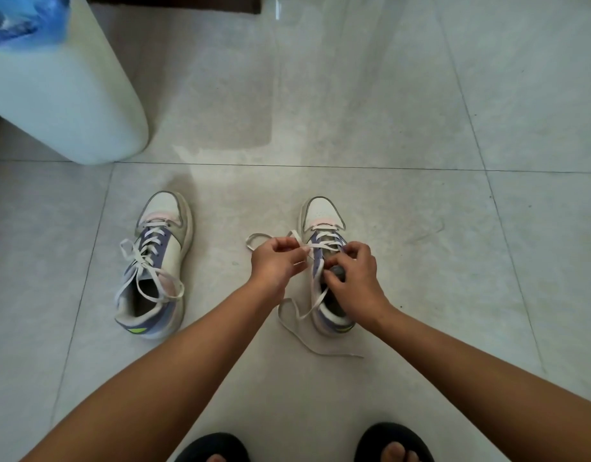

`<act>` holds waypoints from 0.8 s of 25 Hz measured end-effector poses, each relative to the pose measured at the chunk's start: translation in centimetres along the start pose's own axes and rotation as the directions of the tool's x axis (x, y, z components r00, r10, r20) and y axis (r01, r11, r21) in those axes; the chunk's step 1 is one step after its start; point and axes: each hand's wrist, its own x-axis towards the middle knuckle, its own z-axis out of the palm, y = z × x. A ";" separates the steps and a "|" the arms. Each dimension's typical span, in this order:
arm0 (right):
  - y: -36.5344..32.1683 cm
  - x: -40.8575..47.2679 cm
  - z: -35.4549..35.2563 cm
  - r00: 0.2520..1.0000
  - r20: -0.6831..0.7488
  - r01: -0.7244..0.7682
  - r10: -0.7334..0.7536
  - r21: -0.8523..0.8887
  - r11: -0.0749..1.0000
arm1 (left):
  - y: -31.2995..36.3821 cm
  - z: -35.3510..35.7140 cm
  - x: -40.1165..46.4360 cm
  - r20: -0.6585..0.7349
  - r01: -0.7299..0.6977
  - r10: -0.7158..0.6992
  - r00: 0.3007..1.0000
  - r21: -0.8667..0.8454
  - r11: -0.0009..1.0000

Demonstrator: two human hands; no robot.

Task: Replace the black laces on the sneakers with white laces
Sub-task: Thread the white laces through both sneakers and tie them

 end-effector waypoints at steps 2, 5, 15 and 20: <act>-0.1 -0.1 0.1 1.000 0.007 -0.011 0.011 -0.001 1.000 | -0.4 -0.1 -0.1 -0.008 -0.016 0.016 1.000 0.025 1.000; -0.5 0.0 0.0 0.999 -0.001 -0.040 0.040 0.025 0.999 | -0.5 0.2 -0.4 0.012 -0.044 0.044 0.999 -0.025 0.999; -1.2 0.4 -0.3 0.996 0.014 -0.092 0.092 0.044 0.995 | -1.7 0.2 -1.1 0.055 -0.127 0.117 0.992 0.237 0.963; -1.4 0.7 -0.4 0.996 0.056 -0.072 0.072 0.011 0.997 | -1.4 -0.1 -1.0 0.013 -0.164 0.165 0.986 0.228 0.960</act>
